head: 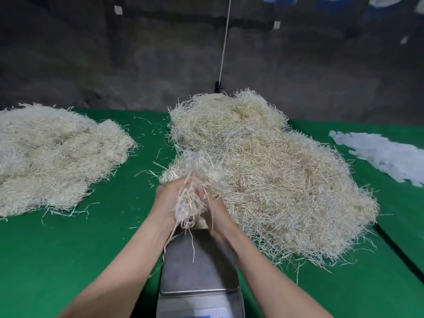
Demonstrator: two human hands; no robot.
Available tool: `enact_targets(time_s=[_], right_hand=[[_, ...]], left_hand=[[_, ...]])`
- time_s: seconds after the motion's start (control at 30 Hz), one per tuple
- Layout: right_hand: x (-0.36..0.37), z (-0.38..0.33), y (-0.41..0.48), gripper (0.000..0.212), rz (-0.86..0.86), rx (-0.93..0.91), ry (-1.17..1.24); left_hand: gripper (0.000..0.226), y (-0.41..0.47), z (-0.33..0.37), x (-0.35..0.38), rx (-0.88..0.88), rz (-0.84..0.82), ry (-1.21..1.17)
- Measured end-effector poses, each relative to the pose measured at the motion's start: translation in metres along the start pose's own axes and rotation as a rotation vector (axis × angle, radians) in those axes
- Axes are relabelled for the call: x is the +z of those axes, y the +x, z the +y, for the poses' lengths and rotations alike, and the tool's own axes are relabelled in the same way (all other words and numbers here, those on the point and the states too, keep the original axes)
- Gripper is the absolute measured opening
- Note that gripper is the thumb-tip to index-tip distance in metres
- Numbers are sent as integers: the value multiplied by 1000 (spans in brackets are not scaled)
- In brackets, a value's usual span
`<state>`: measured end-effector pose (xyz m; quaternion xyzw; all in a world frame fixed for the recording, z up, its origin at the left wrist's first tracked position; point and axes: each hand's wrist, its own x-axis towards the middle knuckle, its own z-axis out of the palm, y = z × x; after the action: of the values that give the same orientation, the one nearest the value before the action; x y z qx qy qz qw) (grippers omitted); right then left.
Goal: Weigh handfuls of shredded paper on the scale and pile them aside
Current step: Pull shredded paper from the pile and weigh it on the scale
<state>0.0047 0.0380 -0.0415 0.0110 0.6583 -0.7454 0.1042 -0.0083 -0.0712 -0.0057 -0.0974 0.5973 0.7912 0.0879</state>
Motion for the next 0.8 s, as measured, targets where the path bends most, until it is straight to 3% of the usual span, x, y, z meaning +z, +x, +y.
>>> enact_targets(time_s=[0.07, 0.1, 0.13, 0.2, 0.23, 0.3, 0.37, 0.47, 0.53, 0.6, 0.63, 0.67, 0.73, 0.8], right_hand=[[-26, -4, -2, 112, -127, 12, -403], [-40, -7, -1, 116, -175, 13, -670], [-55, -8, 3, 107, -209, -15, -919], [-89, -14, 18, 58, -180, -83, -1267], [-105, -24, 27, 35, -59, -98, -1313], [-138, -45, 45, 22, 271, -87, -1236], [-163, -65, 60, 25, 436, -28, -1229], [-165, -82, 76, 50, 398, 26, -1369], [-151, -94, 80, 67, 491, -129, -1459], [-130, -108, 79, 64, 594, -384, -1334], [-116, -115, 76, 56, 570, -484, -1125], [-101, -122, 72, 53, 446, -523, -838], [-74, -127, 62, 66, 44, -412, -350], [-56, -115, 48, 87, -238, -264, -308]], left_hand=[[18, 4, 17, -2, 51, 12, 62], [11, 7, 25, -4, 84, 11, 102], [11, 11, 33, -7, 115, 11, 157], [21, 16, 46, -10, 150, 27, 197], [28, 19, 49, -12, 171, 42, 190], [28, 23, 52, -15, 173, 52, 185], [27, 26, 50, -16, 141, 78, 187], [27, 28, 46, -12, 121, 96, 213], [18, 24, 51, -4, 105, 111, 121], [19, 20, 55, 4, 126, 118, 150], [28, 19, 56, 6, 141, 111, 179], [30, 21, 55, 9, 156, 95, 170], [36, 21, 52, 16, 200, 56, 140], [49, 19, 44, 19, 217, 5, 168]])
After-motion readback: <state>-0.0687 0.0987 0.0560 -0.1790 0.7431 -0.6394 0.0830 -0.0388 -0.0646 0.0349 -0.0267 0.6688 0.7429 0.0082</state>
